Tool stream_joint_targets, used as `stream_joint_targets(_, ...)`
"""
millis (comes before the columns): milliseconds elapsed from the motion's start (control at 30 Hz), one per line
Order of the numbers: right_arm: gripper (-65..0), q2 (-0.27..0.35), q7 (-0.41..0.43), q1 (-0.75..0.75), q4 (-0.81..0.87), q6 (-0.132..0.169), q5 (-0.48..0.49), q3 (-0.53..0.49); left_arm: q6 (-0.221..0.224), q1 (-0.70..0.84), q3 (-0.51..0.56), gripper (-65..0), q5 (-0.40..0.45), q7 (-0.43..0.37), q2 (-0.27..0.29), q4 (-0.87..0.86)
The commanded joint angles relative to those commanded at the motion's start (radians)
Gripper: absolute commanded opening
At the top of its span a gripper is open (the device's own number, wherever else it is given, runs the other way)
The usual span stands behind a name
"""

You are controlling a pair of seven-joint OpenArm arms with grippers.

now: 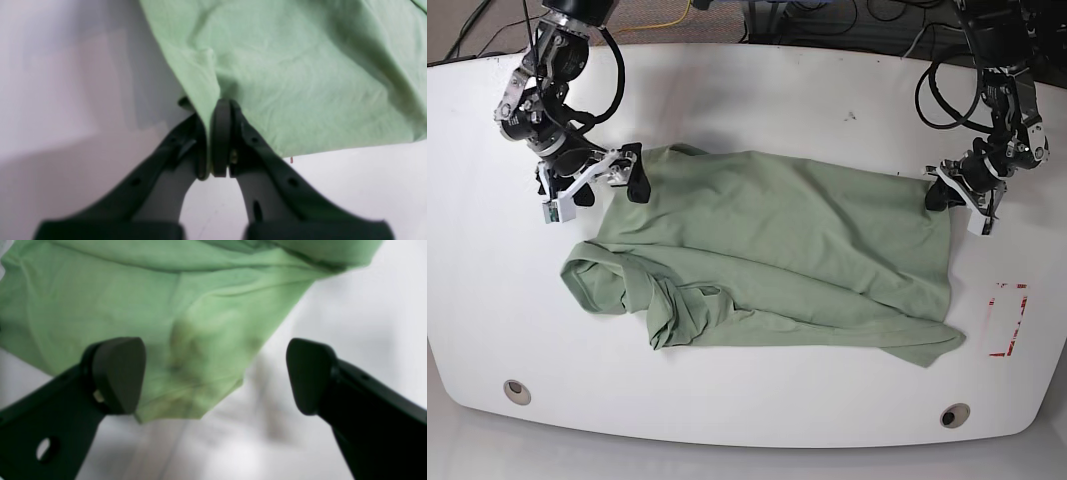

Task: Layout the t-shirt on the table in an organized manner, then fold the t-shirt properly
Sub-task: 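Grasp the shirt's side edge with both grippers, then lift the shirt with both grippers and fling it across the table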

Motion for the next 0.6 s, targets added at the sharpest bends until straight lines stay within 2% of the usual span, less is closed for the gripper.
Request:
stream_joint_targets(100,0.0,0.002,0.020,0.043,-0.074,0.000,0.000,0.000,0.000,0.002,-0.043,-65.0,0.000,0.003,-0.015,0.002)
stream_joint_targets(200,0.0,0.015,0.023,0.055,-0.144,0.000,0.005,-0.002,-0.003,0.000,-0.078,-65.0,0.000,0.040,-0.037,0.000)
stream_joint_targets(400,0.0,0.006,0.025,0.084,-0.221,0.000,0.003,-0.002,-0.089,-0.002,-0.130,-65.0,0.002,0.095,-0.043,0.002)
stream_joint_targets(467,0.0,0.003,0.025,0.084,-0.236,0.000,0.005,-0.006,-0.094,-0.002,-0.135,-65.0,0.002,0.101,-0.043,0.002)
stream_joint_targets(600,0.0,-0.043,0.017,0.081,-0.239,0.000,0.005,-0.009,-0.094,0.000,-0.138,-65.0,0.002,0.101,-0.043,0.002)
